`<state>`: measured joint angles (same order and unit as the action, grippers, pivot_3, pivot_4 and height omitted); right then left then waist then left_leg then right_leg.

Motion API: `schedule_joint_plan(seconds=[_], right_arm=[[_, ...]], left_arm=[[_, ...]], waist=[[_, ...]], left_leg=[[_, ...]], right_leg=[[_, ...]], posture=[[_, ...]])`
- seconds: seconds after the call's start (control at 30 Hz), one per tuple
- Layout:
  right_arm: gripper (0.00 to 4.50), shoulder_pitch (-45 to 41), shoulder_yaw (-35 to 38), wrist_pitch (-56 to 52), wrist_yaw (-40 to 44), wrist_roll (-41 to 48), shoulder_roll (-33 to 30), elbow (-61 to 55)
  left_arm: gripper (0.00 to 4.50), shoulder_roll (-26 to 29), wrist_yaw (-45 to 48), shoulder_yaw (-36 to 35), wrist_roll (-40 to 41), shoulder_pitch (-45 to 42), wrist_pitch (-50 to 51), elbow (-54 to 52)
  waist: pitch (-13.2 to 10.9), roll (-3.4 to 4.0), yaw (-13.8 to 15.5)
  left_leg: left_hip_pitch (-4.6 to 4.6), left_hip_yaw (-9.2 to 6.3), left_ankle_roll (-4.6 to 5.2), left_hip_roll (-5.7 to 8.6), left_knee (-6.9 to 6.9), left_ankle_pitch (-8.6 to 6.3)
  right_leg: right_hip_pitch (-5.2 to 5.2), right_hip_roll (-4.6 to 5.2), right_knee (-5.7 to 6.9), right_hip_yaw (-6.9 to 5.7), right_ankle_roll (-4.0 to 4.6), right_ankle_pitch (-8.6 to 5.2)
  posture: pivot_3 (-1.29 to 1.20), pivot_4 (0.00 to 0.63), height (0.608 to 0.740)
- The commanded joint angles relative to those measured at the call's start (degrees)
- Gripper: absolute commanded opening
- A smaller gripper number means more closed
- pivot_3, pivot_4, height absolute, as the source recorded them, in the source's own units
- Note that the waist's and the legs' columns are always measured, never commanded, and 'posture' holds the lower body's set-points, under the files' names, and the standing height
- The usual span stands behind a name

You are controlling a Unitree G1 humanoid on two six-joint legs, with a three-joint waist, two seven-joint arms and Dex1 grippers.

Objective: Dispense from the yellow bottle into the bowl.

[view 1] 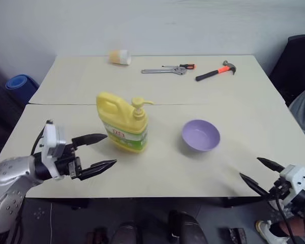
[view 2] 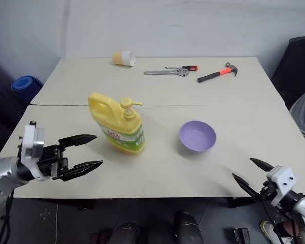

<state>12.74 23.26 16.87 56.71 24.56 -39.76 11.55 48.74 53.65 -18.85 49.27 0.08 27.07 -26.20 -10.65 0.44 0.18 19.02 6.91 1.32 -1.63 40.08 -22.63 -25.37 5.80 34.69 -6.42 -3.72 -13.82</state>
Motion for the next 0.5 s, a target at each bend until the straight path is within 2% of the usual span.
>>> schedule_joint_plan(seconds=[0.03,0.23,0.5], right_arm=[[4.5,-2.4,0.6,1.0,1.9,1.5,-0.2,0.2],[4.5,-13.9,-8.1,-5.1,3.2,1.8,2.2,-4.2],[4.5,-30.0,-19.9,-14.3,-0.6,-6.5,7.1,3.3]], left_arm=[[4.47,-0.6,1.6,2.8,-0.2,-2.7,0.3,-0.2],[4.47,-3.3,-0.3,6.4,-1.9,-5.9,1.8,0.4],[4.47,-4.2,-1.4,7.5,-1.8,-7.0,3.7,-1.0]], waist=[[0.0,0.0,-0.4],[0.0,-0.02,-1.6],[0.0,-0.01,-1.4]], left_leg=[[0.0,0.01,-0.09,-0.07,0.0,0.04],[-0.13,0.13,-0.25,-0.18,-0.03,0.07],[0.05,0.01,-0.23,-0.14,0.02,0.08]], right_leg=[[-0.01,-0.15,0.05,0.06,0.0,0.0],[-0.05,-0.31,0.2,0.22,0.04,-0.02],[-0.14,-0.25,0.23,0.12,0.06,-0.03]], posture=[[0.0,0.15,0.74],[0.0,0.15,0.74],[0.0,0.15,0.74]])
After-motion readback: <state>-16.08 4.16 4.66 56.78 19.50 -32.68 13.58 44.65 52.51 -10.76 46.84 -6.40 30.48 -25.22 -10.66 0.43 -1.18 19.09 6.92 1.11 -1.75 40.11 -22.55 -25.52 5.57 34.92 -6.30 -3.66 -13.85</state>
